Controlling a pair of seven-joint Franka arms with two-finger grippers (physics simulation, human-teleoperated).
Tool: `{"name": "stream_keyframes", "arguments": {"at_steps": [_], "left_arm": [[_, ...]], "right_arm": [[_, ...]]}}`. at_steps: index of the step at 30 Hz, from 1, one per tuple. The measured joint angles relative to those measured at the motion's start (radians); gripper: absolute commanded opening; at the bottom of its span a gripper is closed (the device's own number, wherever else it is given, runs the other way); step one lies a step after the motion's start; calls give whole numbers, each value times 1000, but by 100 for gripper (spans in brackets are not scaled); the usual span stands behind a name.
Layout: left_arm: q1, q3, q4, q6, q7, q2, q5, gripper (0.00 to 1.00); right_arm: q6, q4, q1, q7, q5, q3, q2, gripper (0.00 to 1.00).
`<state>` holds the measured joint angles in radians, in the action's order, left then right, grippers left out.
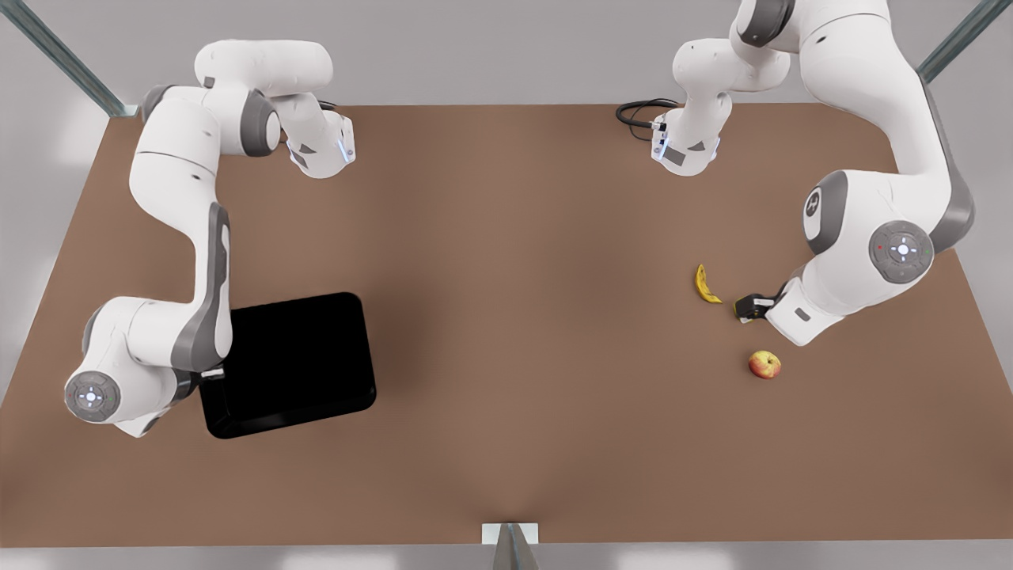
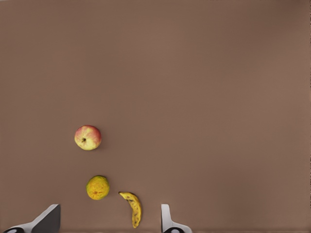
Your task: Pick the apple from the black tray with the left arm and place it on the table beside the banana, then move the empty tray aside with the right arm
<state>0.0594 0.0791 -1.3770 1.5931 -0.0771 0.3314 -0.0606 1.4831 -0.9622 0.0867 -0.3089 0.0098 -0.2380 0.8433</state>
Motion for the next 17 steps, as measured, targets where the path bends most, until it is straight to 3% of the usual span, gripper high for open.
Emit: {"name": "stream_keyframes", "arguments": {"at_steps": [2, 7, 11, 13, 15, 17], "left_arm": [[3, -2, 1, -1, -2, -6, -3, 100], [-2, -10, 29, 1, -7, -20, -4, 100], [7, -6, 44, 2, 1, -15, -6, 100], [8, -6, 45, 1, 5, -14, -6, 100], [8, -7, 47, 1, 8, -15, -7, 100], [8, -6, 49, 0, 10, -16, -7, 100]], "right_arm": [[20, 0, 0, -32, -1, -2, 11, 71], [40, 3, 13, -57, 49, 40, -111, 97], [10, 4, 9, -22, 75, 186, -260, 100], [4, 5, -21, 6, 72, 239, -265, 100], [9, 4, -72, 31, 6, 347, -266, 100], [11, 5, -85, 55, -57, 389, -271, 100]]}}
